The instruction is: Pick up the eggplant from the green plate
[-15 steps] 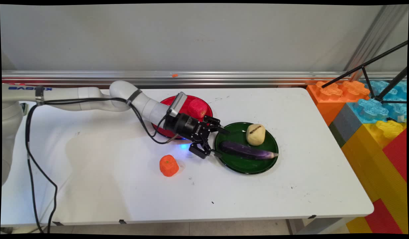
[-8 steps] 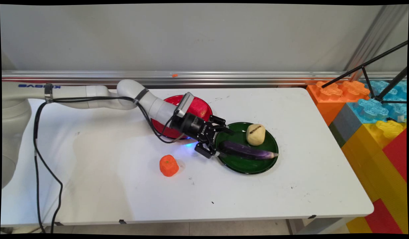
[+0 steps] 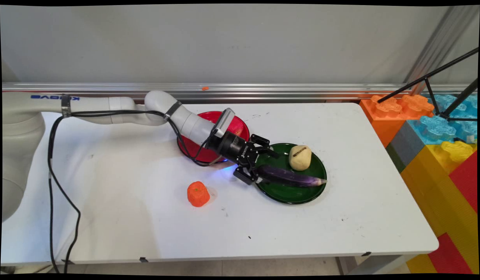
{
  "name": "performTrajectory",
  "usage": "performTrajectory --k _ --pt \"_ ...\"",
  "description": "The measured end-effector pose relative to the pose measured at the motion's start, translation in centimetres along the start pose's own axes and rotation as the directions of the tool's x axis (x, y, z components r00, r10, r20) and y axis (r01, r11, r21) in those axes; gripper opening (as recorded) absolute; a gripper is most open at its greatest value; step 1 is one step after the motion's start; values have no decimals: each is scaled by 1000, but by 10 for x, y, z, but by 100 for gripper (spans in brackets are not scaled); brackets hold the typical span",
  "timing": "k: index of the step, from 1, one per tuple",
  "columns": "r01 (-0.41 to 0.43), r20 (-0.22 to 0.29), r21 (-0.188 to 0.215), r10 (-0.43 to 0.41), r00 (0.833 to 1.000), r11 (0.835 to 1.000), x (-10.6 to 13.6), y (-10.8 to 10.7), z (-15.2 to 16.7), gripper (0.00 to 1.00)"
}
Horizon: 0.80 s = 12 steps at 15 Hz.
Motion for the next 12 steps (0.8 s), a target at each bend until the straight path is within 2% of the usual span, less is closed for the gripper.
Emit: performTrajectory --k 12 --pt "-9 49 -38 10 999 999 -1 -8 8 100"
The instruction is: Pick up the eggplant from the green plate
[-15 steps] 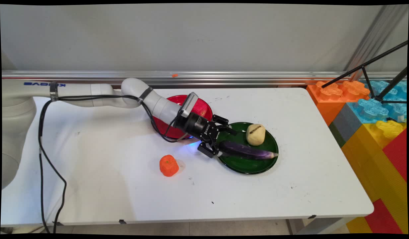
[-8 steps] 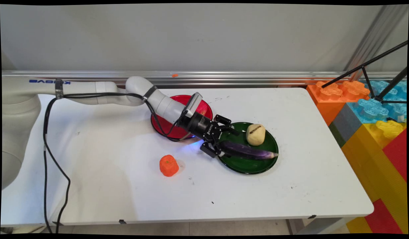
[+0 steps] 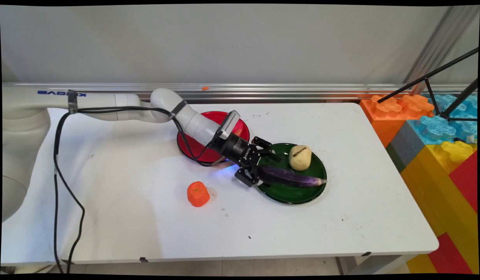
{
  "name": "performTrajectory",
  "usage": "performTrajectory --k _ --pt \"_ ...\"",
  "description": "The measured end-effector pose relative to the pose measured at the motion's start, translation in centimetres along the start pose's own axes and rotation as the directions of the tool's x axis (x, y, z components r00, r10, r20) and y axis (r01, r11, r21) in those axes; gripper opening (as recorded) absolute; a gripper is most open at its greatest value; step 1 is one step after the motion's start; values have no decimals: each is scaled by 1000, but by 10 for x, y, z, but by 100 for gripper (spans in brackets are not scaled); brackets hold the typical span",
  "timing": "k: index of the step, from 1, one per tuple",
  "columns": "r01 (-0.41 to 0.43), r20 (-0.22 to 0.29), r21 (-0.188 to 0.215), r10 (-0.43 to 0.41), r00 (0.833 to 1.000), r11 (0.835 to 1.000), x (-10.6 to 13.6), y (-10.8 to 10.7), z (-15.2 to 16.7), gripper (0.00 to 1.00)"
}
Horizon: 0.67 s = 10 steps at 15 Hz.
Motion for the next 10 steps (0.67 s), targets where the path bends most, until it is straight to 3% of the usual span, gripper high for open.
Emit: performTrajectory --k 10 --pt "-13 25 -17 13 1000 1000 -1 -4 2 100"
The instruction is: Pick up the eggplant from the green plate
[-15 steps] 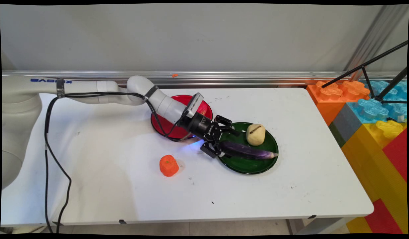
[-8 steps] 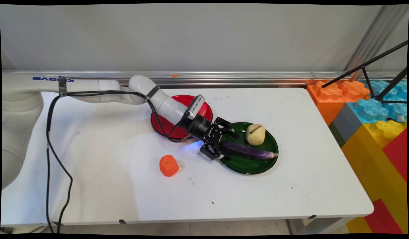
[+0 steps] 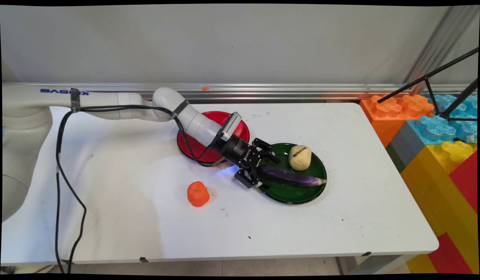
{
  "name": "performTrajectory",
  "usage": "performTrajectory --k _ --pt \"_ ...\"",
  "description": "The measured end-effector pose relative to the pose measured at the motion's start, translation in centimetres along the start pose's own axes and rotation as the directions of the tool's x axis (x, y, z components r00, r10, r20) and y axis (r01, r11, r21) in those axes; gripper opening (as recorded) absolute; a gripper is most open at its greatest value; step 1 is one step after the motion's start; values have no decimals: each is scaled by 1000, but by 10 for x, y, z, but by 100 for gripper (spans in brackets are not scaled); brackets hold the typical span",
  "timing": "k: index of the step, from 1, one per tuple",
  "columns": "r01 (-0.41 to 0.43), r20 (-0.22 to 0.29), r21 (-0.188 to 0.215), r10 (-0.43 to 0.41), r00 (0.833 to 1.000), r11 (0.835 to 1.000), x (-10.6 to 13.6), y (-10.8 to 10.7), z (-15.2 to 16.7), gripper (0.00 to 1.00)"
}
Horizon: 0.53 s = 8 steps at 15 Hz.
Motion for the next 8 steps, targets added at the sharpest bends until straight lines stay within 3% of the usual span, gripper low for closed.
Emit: performTrajectory --k 8 --pt "-12 14 -9 12 1000 1000 1 -4 1 100"
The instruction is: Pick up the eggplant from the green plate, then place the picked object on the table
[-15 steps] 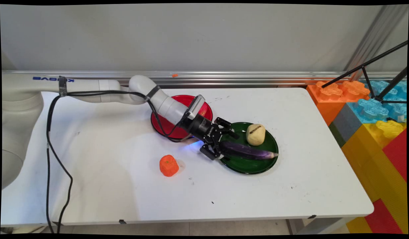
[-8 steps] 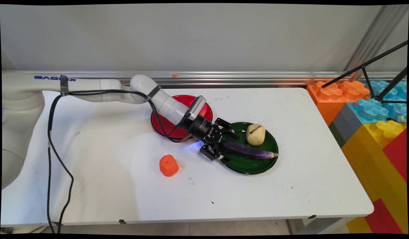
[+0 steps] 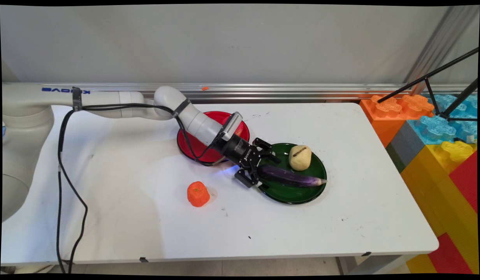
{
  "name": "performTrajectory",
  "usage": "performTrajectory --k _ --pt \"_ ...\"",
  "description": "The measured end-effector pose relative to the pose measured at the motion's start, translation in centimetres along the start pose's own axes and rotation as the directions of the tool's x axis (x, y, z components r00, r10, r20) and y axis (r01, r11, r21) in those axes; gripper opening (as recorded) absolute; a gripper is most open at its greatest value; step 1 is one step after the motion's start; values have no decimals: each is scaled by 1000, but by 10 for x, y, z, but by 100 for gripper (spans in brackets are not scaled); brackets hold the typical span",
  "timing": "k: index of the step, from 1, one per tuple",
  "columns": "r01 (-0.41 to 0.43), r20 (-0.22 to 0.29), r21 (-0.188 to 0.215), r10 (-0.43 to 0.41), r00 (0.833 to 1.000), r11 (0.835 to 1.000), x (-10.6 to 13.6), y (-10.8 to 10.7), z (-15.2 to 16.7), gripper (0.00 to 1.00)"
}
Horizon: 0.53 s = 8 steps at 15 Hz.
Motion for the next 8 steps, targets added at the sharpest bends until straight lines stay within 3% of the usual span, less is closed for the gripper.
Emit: performTrajectory --k 1,2,8 --pt "-3 2 -2 3 1000 1000 0 -1 0 100" --pt "-6 1 -2 6 1000 1000 1 -1 0 0" --pt "-17 0 0 17 1000 1000 6 -6 -1 0"
